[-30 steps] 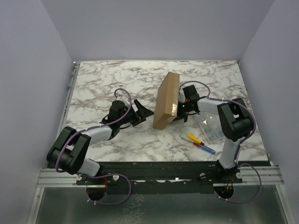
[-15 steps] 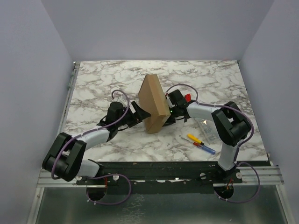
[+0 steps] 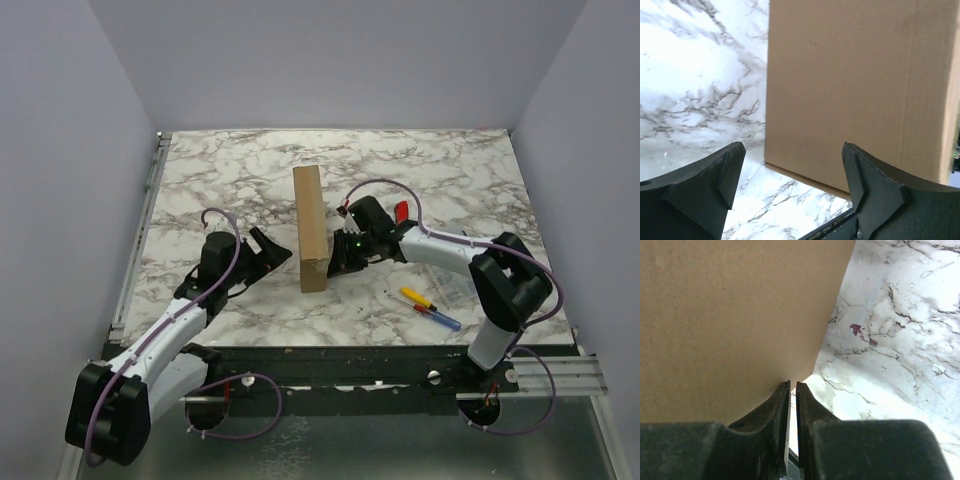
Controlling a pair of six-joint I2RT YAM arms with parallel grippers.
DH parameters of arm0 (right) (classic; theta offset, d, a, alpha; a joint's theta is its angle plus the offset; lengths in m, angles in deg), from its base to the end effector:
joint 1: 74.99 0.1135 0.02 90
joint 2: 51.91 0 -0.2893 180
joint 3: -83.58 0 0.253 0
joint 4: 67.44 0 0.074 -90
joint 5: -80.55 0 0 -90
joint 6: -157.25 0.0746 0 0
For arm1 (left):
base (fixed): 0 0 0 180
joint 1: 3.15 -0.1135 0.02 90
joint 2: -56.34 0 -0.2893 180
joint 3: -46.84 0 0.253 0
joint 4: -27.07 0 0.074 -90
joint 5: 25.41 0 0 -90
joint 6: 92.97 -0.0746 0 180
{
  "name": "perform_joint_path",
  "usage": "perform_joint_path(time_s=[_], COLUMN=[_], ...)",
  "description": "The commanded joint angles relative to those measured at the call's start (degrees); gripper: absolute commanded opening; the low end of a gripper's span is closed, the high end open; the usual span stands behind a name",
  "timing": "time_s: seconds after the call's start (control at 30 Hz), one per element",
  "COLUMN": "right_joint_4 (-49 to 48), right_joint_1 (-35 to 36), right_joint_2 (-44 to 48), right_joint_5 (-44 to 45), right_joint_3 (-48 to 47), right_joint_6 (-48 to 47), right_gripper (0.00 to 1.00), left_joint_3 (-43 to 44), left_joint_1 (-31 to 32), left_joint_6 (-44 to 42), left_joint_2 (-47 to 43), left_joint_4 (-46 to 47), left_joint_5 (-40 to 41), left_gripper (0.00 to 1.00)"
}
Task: Unpack the express box
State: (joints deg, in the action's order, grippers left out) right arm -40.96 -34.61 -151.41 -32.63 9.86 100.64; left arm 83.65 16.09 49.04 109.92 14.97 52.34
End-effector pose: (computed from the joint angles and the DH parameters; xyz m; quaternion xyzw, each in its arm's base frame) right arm 0.2726 0.2704 0.1760 -0.1214 0.9213 0.3422 0.1393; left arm 0.2017 -0.0872 0.2024 -0.1895 0.8367 -0.3692 0.3575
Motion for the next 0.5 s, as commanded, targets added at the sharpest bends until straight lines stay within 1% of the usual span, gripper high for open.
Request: perform_joint_path(time_s=[0.0, 0.03, 0.07, 0.13, 0.17, 0.27, 0.37, 0.43, 0.47], right_joint_4=[2.56, 3.87, 5.23, 8.66, 10.13, 14.88, 17.46, 18.08, 19.38], right_joint_1=[0.62, 0.53, 0.45, -0.78, -2.26, -8.25, -15.94, -19.22, -20.29], right_joint_2=[2.21, 3.27, 4.54, 6.39, 7.02, 8.10, 8.58, 7.29, 5.88], right_joint_5=[4.47, 6.73, 9.29, 13.71, 14.83, 18.30, 22.05, 26.10, 28.28], right_joint_3=[-1.50, -1.85, -2.21, -3.38, -4.01, -6.39, -8.44, -10.10, -11.89], right_joint_6=[0.26, -0.52, -1.39, -3.49, -4.48, -6.84, -7.28, -7.41, -6.99], right_gripper=[0.20, 0.21, 0.24, 0.40, 0.44, 0.51, 0.65, 0.76, 0.79], left_joint_3=[3.27, 3.76, 4.27, 5.17, 5.47, 6.55, 8.11, 8.79, 9.01], left_joint_1=[-0.54, -0.65, -0.69, -0.76, -0.83, -0.93, -1.04, -1.04, -1.05], left_joint_6=[-3.08, -3.33, -3.52, -3.75, -3.88, -4.04, -4.65, -4.81, -4.67], left_joint_2=[-1.88, -2.32, -2.62, -3.57, -4.24, -6.61, -8.56, -9.72, -10.27], left_joint_4=[-7.92, -8.57, -9.22, -10.75, -11.51, -13.48, -15.32, -15.98, -16.03], left_joint_5=[3.05, 3.25, 3.49, 4.04, 4.27, 5.18, 5.82, 5.47, 5.09], left_gripper=[0.87, 0.87, 0.87, 0.87, 0.87, 0.87, 0.89, 0.90, 0.90])
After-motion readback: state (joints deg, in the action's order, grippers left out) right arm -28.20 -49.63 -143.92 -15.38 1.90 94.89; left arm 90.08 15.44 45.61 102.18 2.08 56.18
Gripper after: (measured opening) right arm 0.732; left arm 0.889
